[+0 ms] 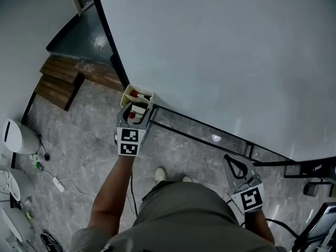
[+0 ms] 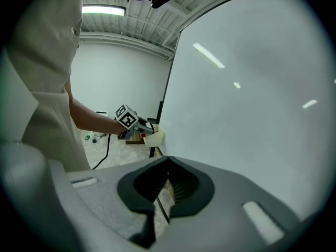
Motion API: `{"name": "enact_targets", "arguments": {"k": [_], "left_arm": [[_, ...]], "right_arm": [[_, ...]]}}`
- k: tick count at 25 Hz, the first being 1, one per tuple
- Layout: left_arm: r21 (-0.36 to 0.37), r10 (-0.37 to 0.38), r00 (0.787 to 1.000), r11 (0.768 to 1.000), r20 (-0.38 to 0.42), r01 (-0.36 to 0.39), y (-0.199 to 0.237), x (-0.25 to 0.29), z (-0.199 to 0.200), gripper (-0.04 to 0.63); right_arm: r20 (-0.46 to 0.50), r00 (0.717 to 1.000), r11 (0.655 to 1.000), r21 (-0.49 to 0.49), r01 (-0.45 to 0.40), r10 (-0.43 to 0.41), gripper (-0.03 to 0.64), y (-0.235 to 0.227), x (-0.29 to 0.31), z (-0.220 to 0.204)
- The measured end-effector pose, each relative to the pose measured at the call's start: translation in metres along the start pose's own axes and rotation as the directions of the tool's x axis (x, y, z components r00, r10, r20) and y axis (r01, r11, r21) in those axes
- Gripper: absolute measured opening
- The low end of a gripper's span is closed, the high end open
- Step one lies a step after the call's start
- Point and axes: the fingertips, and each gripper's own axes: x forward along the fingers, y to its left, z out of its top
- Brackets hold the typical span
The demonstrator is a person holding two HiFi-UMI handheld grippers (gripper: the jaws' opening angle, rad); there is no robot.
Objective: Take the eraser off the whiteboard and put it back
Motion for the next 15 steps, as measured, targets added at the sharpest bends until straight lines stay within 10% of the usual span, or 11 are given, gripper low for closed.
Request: {"name": "enact_targets", "arguments": {"k": [15], "left_arm": [[-0.057,0.083,0.988,0.995,0.127,-0.077,-0.006,-0.074,0.068,0.265]], "right_arm": [[0.082,0.988,0.991,-0.038,-0.128,0.131,0.002,-0.001,-0.008,-0.002]]}}
